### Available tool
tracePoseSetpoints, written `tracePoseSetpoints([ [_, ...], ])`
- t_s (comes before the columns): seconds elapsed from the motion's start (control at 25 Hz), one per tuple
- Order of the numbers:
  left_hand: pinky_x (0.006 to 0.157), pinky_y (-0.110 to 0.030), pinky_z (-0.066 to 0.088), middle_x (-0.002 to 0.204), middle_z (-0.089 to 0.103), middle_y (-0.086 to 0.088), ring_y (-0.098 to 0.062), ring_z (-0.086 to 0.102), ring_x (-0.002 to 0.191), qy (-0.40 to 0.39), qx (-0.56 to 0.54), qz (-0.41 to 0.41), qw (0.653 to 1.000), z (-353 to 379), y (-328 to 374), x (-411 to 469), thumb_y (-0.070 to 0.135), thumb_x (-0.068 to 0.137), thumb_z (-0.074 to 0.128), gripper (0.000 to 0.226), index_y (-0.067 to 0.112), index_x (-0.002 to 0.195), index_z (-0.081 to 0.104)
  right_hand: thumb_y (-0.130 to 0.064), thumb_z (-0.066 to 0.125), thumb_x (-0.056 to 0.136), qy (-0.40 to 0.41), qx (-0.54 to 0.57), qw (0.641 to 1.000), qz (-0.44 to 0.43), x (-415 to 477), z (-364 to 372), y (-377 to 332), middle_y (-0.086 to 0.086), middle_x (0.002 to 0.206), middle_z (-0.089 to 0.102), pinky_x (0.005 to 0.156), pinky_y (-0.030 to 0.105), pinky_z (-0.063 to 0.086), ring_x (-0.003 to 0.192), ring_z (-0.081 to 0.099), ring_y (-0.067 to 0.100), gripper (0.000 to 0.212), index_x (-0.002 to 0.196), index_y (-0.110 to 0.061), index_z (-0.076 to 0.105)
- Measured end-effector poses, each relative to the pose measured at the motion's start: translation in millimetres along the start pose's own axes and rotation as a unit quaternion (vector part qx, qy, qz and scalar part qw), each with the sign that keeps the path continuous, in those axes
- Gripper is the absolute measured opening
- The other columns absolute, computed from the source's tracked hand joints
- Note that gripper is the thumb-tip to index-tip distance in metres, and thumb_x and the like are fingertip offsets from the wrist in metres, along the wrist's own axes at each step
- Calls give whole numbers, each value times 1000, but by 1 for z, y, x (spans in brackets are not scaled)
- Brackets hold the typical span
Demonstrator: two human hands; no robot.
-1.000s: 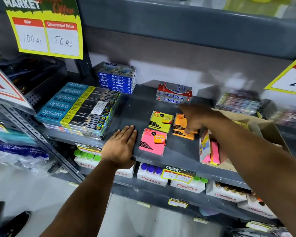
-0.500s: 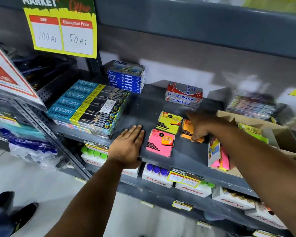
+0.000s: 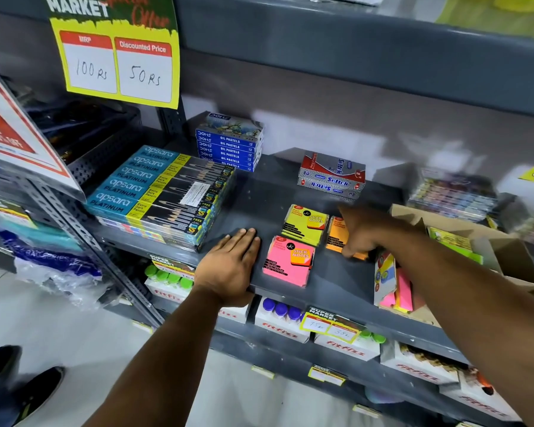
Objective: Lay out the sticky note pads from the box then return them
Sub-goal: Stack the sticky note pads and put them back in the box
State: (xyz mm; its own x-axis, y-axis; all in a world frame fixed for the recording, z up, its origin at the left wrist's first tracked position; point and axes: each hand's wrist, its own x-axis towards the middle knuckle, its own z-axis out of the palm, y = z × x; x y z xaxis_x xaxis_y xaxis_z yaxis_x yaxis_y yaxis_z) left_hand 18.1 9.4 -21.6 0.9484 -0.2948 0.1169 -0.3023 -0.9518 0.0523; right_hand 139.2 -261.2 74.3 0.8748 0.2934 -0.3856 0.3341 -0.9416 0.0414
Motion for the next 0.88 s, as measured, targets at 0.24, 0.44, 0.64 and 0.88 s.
tracePoseSetpoints([
  [0.24,112,-47,27,148,37,-19,-34,35,136,22,-2,8,1000,0,1,-2,44,63,69,93,4,140,36,-40,85,52,56,15,998,-32,3,-48,-7,9,116,60,66,30,47,93,57,27,111,142,-13,26],
  [0.44,110,-48,34,145,41,-19,-34,39,133,30,-15,2,999,-2,3,-2,39,61,63,87,3,137,39,-37,85,56,84,66,990,-88,18,-48,-43,4,95,61,58,29,46,76,57,19,100,137,-12,32],
  [0.64,110,-49,33,146,41,-20,-35,39,133,27,-12,6,1000,-1,2,-2,41,64,60,86,3,138,38,-34,86,57,54,69,992,-90,33,-29,-60,11,108,62,69,34,55,85,60,25,87,128,-12,40],
  [0.88,113,-48,28,149,35,-18,-33,33,137,15,3,7,1000,0,1,-1,45,67,60,89,5,141,33,-39,87,57,18,22,997,-72,41,-19,-62,7,113,59,68,32,49,89,56,23,88,127,-14,40],
])
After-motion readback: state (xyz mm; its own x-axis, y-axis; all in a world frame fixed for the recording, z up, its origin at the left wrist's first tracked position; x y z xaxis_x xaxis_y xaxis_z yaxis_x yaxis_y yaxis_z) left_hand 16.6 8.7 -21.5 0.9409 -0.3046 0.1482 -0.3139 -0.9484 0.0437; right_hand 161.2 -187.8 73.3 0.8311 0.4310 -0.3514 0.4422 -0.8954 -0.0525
